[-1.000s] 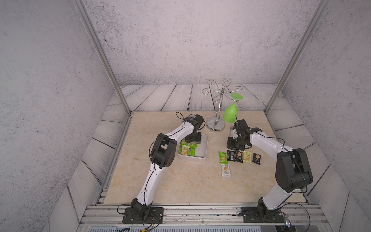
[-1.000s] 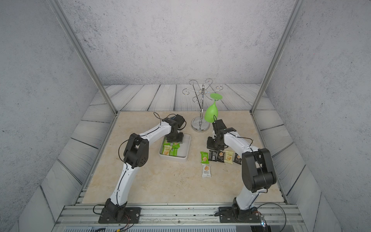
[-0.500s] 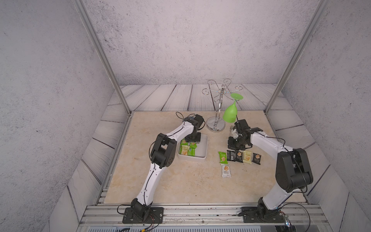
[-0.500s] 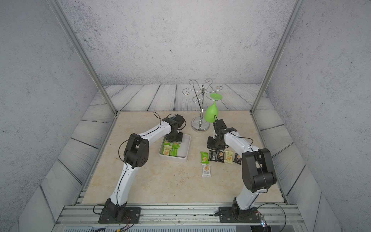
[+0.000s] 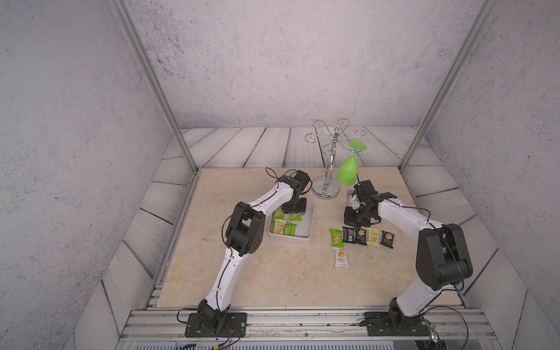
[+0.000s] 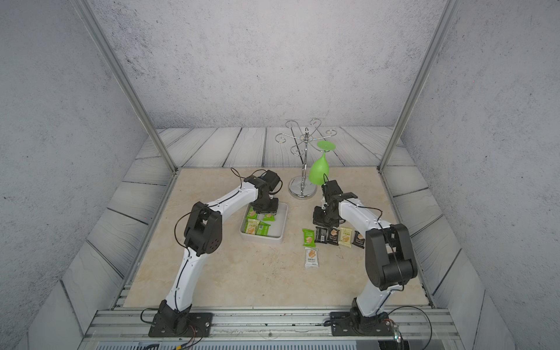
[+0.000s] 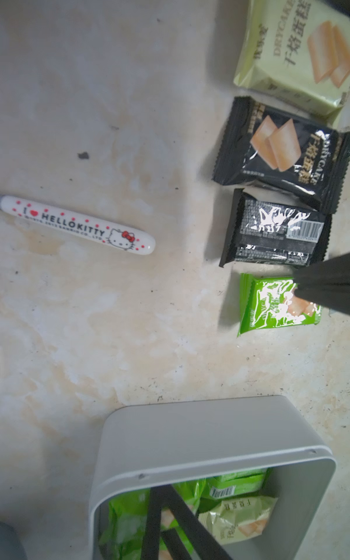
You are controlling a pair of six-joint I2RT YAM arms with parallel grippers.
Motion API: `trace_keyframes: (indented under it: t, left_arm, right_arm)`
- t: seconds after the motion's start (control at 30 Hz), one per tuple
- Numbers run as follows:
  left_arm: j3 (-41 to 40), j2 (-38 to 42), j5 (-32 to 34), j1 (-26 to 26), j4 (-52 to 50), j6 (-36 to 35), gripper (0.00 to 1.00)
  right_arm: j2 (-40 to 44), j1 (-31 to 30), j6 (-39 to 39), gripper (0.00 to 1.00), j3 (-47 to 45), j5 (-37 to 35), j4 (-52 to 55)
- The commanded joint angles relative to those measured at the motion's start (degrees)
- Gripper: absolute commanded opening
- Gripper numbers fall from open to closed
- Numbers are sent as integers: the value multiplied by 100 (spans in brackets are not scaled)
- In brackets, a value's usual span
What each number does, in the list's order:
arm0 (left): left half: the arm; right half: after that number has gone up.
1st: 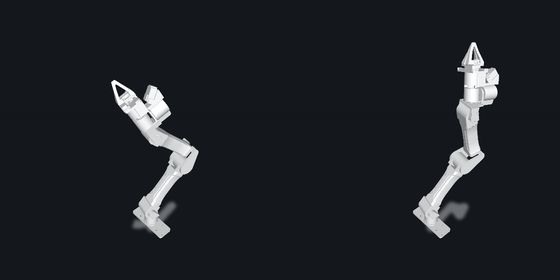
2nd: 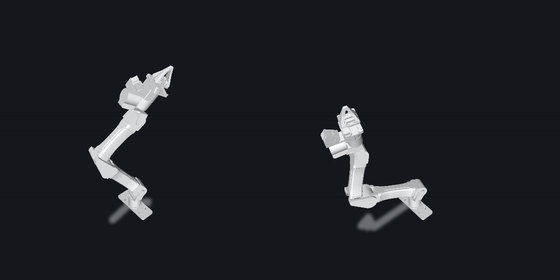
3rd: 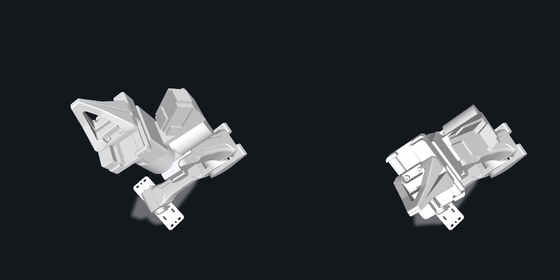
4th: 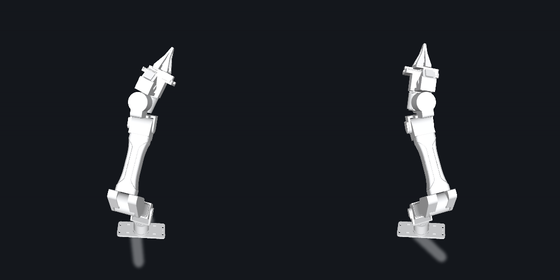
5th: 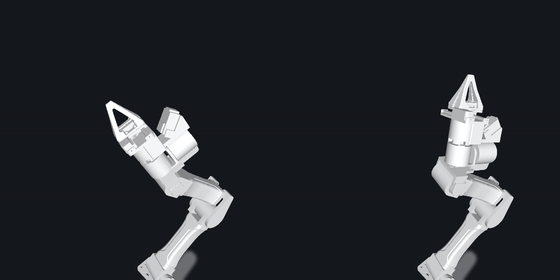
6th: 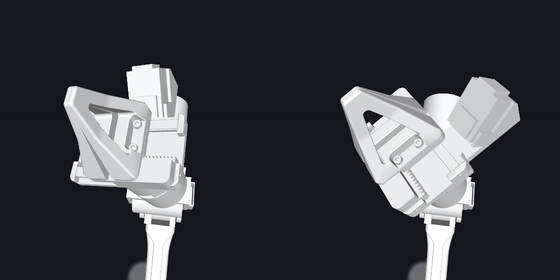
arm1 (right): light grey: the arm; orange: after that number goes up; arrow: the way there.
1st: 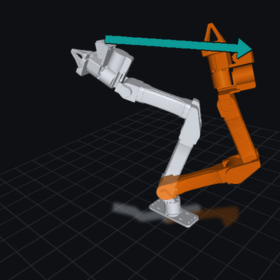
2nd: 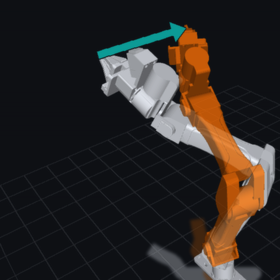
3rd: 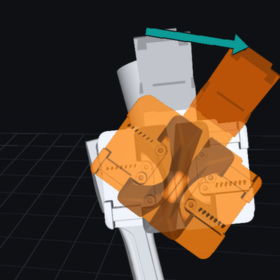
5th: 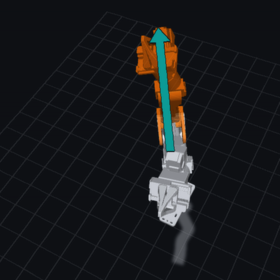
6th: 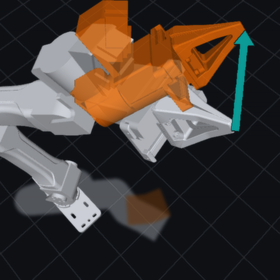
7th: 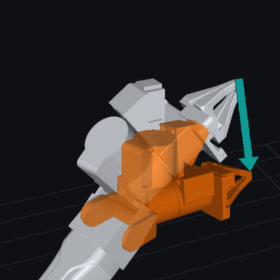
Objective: Take the cookies out of the storage box
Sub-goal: Pick up the cookie from the storage box.
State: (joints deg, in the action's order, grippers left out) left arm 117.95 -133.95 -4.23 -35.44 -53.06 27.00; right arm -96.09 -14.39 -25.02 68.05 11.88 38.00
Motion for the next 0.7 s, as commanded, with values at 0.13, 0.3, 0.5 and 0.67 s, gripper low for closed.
trace_keyframes:
  t: [0.13, 0.3, 0.5, 0.67]
  left_arm:
    - [-683, 1162, -135, -15, 192, 8, 47]
    - [-1184, 1696, 43, 43, 155, -152, 47]
    - [-2075, 2421, 133, 403, 220, -282, 47]
    - [-2743, 2936, 142, 899, 345, -423, 47]
  right_arm:
    - [273, -32, -237, 7, 72, 91, 196]
    - [263, -285, -428, 7, 136, 27, 217]
    - [268, -594, -675, 7, 121, -110, 130]
    - [217, -748, -780, 7, 156, -216, 146]
